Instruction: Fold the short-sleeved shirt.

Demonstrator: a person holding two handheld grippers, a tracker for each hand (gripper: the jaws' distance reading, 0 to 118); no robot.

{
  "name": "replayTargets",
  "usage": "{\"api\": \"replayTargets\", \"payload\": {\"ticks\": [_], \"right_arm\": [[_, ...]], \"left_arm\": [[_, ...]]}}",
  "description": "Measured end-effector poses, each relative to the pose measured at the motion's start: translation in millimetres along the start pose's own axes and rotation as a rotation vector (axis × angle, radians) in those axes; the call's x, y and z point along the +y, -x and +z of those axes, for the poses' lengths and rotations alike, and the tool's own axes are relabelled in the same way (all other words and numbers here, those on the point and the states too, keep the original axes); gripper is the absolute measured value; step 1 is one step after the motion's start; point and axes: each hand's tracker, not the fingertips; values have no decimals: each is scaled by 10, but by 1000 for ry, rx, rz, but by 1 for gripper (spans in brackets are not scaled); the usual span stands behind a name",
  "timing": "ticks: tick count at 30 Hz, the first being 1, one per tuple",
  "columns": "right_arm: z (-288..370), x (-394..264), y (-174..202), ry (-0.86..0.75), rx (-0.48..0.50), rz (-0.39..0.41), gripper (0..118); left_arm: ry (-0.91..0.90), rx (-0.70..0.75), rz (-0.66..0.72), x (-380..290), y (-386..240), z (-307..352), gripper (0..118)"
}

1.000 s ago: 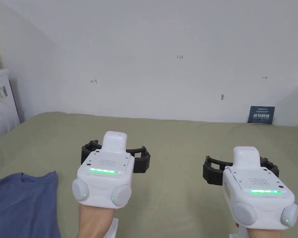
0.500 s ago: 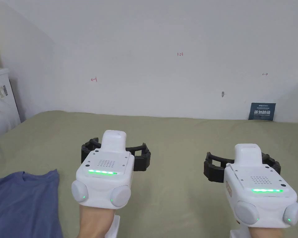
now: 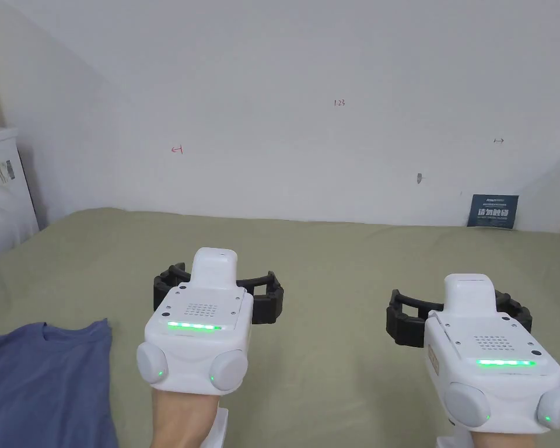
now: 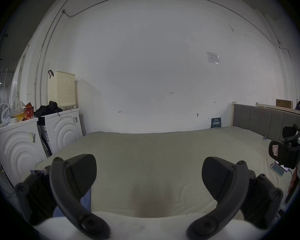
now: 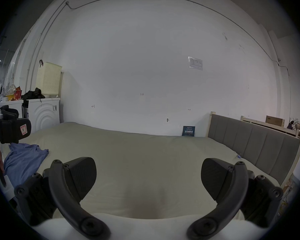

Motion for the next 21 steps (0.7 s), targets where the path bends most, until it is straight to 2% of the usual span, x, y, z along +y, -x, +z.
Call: {"api": "replayTargets", "payload": {"ticks": [21], "right_arm": [[6, -13, 33, -7, 3, 1, 118]], "left_arm": [[-4, 13, 6, -32, 7, 43, 118]]}}
